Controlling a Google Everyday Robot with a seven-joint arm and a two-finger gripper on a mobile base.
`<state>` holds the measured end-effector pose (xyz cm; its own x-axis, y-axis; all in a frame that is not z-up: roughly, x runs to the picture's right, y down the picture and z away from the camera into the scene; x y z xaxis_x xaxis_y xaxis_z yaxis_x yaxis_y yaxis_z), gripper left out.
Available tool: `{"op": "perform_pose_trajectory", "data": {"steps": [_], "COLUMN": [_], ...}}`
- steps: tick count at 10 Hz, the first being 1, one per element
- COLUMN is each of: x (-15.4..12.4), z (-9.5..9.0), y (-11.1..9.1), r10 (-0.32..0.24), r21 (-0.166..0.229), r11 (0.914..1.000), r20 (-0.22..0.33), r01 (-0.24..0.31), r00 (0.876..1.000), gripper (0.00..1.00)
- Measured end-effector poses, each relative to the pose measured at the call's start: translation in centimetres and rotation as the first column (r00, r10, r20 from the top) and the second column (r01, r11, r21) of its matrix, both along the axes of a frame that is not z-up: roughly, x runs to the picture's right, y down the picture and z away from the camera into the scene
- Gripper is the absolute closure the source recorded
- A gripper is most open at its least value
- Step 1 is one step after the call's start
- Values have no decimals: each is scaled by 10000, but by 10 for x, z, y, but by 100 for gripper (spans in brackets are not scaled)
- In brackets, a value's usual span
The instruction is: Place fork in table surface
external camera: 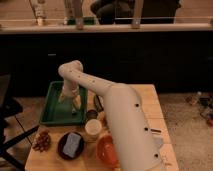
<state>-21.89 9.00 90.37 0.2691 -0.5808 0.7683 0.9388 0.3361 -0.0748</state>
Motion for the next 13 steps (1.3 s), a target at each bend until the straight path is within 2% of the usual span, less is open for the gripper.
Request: {"op": "perform_pose_trajectory", "data": {"steps": [3, 7, 13], "x": [9, 10, 8], "z": [10, 18, 29], "y": [6, 14, 19], "r10": [-236, -728, -1316], "r21": [-5, 273, 573], "r11": [9997, 9970, 9900], "r20": [119, 365, 392], "r01": [236, 719, 1293], "r00": [9997, 9967, 9905], "gripper": [20, 20, 20]}}
